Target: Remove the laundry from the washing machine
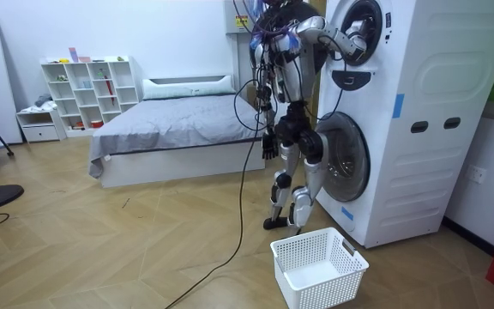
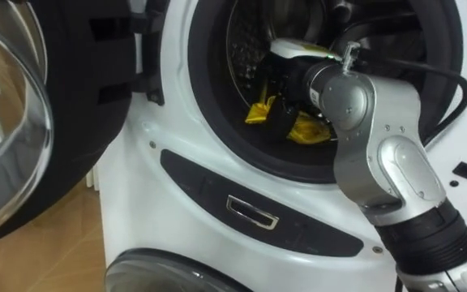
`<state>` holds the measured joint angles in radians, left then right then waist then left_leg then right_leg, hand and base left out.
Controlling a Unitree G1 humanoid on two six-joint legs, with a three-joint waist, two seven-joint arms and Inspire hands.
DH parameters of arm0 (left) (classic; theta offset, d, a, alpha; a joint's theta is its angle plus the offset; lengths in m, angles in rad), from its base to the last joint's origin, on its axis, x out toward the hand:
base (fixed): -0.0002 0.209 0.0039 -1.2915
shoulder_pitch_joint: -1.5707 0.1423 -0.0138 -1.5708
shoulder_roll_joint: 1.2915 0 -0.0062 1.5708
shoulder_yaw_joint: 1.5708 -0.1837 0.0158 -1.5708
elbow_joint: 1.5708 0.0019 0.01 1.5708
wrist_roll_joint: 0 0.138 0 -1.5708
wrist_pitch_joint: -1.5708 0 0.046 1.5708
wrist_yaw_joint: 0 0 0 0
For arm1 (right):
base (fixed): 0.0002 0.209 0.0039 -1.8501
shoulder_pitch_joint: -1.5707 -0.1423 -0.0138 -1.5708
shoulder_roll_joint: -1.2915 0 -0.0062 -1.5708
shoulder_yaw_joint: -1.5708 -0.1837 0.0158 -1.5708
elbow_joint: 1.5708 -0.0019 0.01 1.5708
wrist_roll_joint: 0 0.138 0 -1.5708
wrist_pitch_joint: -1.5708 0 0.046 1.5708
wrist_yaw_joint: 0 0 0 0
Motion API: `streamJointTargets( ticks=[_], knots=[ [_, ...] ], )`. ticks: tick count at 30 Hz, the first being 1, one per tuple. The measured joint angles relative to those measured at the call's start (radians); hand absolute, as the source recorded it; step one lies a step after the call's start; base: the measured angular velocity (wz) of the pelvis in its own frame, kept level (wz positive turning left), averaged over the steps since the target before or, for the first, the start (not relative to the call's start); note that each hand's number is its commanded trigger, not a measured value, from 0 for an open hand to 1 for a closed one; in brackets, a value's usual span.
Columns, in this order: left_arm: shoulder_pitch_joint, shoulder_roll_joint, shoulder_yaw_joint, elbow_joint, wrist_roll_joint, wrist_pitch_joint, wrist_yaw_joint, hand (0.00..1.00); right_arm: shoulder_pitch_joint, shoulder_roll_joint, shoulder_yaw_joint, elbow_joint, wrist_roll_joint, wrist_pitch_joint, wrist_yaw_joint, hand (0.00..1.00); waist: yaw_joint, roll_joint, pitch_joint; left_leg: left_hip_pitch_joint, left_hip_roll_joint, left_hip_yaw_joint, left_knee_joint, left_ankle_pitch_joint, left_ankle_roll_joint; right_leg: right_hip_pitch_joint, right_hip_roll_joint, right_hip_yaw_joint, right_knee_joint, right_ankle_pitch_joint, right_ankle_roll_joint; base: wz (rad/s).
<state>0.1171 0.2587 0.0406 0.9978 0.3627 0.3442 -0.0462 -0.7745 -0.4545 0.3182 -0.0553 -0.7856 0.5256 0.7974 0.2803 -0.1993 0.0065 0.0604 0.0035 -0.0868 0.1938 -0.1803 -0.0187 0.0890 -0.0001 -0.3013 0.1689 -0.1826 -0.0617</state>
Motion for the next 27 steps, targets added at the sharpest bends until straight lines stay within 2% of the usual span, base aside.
streamJointTargets(
  ticks=[5, 12, 16, 17, 18, 22, 25, 27],
  knots=[
    [-0.008, 0.008, -0.014, -0.010, -0.029, -0.004, 0.012, 0.00, -0.006, -0.001, 0.001, -0.003, 0.026, -0.012, -0.015, 1.00, -0.008, 0.000, 0.0000, 0.000, 0.001, 0.000, -0.005, 0.000, 0.000, -0.004, 0.002, 0.004, 0.000, 0.003, -0.006, 0.00],
    [-0.007, 0.009, -0.024, 0.005, -0.025, -0.062, 0.044, 0.00, 0.032, -0.001, -0.027, -0.088, 0.068, -0.059, -0.061, 1.00, -0.024, 0.000, -0.0002, -0.002, 0.002, 0.019, -0.023, 0.004, 0.002, -0.018, 0.004, 0.026, 0.003, 0.008, -0.011, -0.07],
    [0.012, 0.006, -0.026, 0.006, -0.033, -0.080, 0.068, 0.00, 0.053, -0.003, -0.035, -0.161, 0.110, -0.079, -0.086, 1.00, -0.037, 0.002, 0.0000, -0.002, 0.003, 0.025, -0.029, 0.005, 0.004, -0.024, 0.008, 0.045, 0.001, 0.012, -0.010, -0.17],
    [0.012, 0.005, -0.026, 0.007, -0.035, -0.085, 0.079, 0.00, 0.053, -0.009, -0.035, -0.174, 0.133, -0.100, -0.088, 1.00, -0.046, 0.003, -0.0003, -0.002, 0.003, 0.026, -0.029, 0.005, 0.004, -0.025, 0.009, 0.048, 0.000, 0.012, -0.010, -0.07],
    [0.012, 0.005, -0.026, 0.007, -0.045, -0.094, 0.089, 0.00, 0.053, -0.010, -0.034, -0.192, 0.151, -0.112, -0.092, 1.00, -0.058, 0.005, 0.0002, -0.002, 0.003, 0.026, -0.029, 0.005, 0.004, -0.026, 0.008, 0.048, 0.000, 0.012, -0.010, -0.06],
    [0.025, 0.003, -0.026, 0.003, -0.059, -0.123, 0.132, 0.00, 0.053, -0.012, -0.035, -0.226, 0.219, -0.121, -0.115, 1.00, -0.087, 0.014, -0.0021, -0.003, 0.003, 0.033, -0.034, 0.005, 0.004, -0.033, 0.006, 0.054, 0.001, 0.012, -0.010, -0.08],
    [0.029, -0.008, -0.024, 0.004, -0.075, -0.133, 0.153, 0.00, 0.068, -0.009, -0.035, -0.307, 0.239, -0.124, -0.152, 1.00, -0.099, 0.025, 0.0005, -0.007, 0.004, 0.058, -0.035, 0.005, 0.005, -0.041, 0.003, 0.058, 0.001, 0.012, -0.009, -0.10],
    [0.037, -0.019, -0.019, 0.007, -0.086, -0.142, 0.175, 0.00, 0.099, -0.007, -0.050, -0.389, 0.289, -0.157, -0.187, 1.00, -0.112, 0.034, -0.0016, -0.004, 0.004, 0.059, -0.040, 0.004, 0.005, -0.040, 0.004, 0.063, 0.001, 0.011, -0.009, 0.00]
  ],
)
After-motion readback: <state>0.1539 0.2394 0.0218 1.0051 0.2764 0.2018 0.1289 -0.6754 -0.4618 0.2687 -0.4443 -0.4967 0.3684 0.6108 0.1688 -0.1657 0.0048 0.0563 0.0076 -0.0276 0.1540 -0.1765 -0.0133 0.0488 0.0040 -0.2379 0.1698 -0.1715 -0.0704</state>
